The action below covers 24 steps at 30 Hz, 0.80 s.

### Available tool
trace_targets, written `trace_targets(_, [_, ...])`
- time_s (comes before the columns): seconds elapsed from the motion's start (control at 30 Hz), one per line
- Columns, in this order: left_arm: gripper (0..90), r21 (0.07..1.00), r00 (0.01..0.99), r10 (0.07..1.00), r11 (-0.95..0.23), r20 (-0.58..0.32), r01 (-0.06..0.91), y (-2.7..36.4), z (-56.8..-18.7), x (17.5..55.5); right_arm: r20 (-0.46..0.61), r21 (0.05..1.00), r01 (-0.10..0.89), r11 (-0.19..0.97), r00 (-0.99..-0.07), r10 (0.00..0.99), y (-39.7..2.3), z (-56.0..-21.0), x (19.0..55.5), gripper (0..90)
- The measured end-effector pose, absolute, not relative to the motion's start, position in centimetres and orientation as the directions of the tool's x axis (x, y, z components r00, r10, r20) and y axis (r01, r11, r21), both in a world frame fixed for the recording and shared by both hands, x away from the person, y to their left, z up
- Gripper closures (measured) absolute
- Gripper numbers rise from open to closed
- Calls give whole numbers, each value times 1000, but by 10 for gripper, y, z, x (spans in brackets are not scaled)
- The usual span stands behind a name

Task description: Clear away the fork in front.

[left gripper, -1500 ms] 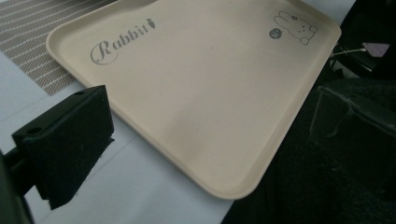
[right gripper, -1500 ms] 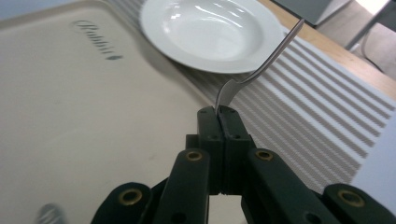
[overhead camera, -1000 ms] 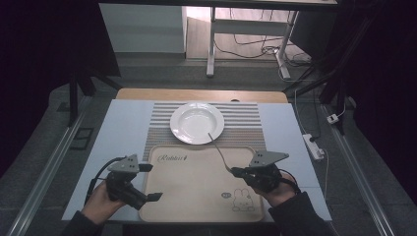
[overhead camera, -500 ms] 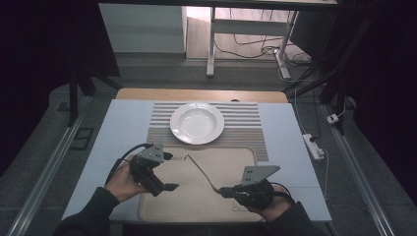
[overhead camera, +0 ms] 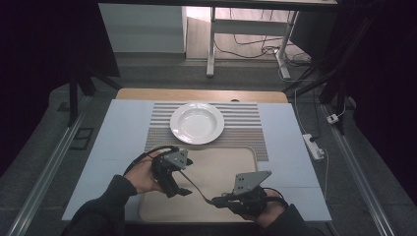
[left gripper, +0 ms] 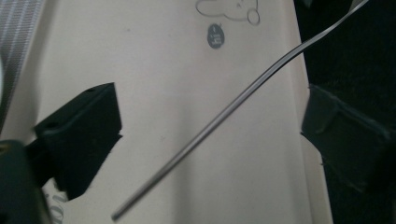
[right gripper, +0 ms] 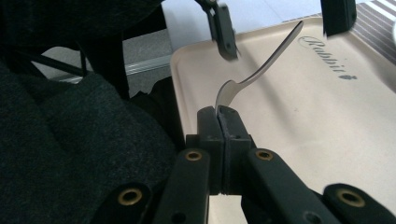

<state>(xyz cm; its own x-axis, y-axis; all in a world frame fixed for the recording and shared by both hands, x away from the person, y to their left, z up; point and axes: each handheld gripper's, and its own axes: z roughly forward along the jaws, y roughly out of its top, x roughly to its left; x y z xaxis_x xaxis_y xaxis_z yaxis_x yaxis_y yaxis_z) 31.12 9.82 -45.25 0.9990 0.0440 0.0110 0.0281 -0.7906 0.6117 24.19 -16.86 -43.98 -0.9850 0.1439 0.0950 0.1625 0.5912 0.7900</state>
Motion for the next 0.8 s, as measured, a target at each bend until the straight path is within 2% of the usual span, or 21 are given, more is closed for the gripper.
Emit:
trace_targets(0.23, [369,571,998,-41,-819,38,-55,94,-454,308,117,786,163,596,-986,115,-168,-440,242,896])
trace_targets(0.3, [395,558,996,-65,-826,54,-85,94,-454,305,132,791,170,587,-985,107,-169,-440,243,896])
trace_targets(0.33, [489,551,994,-93,-827,62,-112,93,-453,304,140,795,170,583,-985,98,-170,-440,243,896])
trace_targets(0.4, [566,544,990,-121,-828,67,-139,94,-453,303,145,797,171,579,-985,92,-170,-439,243,896])
trace_targets(0.6, [714,532,981,-175,-825,81,-191,96,-453,301,155,791,163,590,-986,66,-168,-440,243,896])
trace_targets(0.7, [751,516,963,-240,-813,124,-270,96,-455,297,156,787,154,597,-987,50,-168,-442,243,895])
trace_targets(0.8, [788,490,945,-301,-810,126,-323,94,-458,294,166,783,146,605,-986,24,-167,-444,244,889])
